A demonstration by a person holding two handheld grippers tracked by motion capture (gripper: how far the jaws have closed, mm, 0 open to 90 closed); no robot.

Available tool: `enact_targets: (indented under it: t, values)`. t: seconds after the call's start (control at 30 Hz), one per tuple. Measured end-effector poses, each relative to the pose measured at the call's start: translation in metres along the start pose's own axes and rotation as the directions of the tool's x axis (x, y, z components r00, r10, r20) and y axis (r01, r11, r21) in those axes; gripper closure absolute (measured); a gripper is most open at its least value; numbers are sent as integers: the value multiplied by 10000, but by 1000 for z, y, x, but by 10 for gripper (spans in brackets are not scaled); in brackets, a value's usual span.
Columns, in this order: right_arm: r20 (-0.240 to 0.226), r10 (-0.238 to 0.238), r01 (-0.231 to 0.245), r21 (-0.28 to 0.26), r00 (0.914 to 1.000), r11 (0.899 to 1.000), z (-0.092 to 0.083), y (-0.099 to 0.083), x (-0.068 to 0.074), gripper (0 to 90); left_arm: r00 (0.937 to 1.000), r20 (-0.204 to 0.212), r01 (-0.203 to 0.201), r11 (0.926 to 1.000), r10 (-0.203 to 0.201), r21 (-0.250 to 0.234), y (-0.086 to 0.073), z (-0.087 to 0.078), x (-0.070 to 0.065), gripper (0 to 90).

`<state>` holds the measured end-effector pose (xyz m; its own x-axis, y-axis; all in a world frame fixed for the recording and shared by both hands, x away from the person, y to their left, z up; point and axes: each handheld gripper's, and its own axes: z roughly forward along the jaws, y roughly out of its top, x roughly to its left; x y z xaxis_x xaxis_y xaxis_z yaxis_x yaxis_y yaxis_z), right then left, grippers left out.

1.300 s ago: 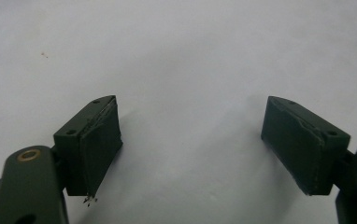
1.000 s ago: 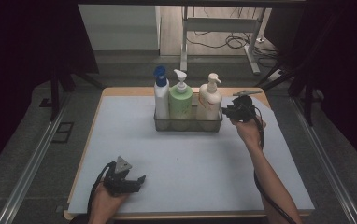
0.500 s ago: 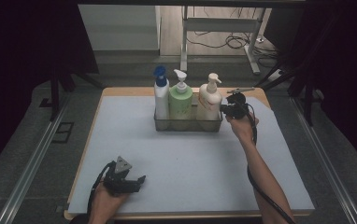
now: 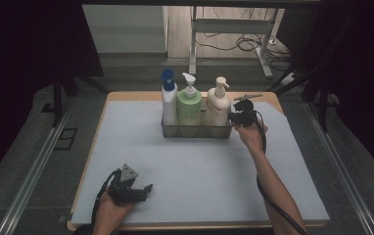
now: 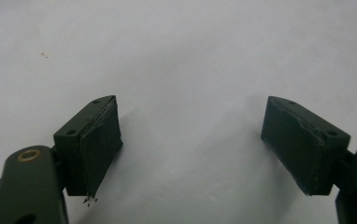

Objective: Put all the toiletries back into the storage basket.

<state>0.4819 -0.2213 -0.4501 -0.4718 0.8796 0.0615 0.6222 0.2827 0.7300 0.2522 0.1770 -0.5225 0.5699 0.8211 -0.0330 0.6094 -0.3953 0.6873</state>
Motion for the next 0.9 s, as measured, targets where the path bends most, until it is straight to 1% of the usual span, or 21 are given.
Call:
enact_targets:
  t: [0.27,0.33,0.57,0.9]
  values:
    - [-45,-54,54,72,10000,10000,3,-2,4,892,10000,-1,-4,10000,4,3,0,0,0,194]
    - [-116,-28,29,80,9999,10000,4,-2,6,891,10000,-1,-5,10000,5,4,0,0,0,195]
    - [-246,-247,249,106,9994,9996,7,-1,15,884,10000,-1,-15,10000,15,4,0,0,0,195]
    - [-431,-439,447,170,9981,9989,10,-2,25,881,10000,-4,-15,10000,15,3,0,0,0,195]
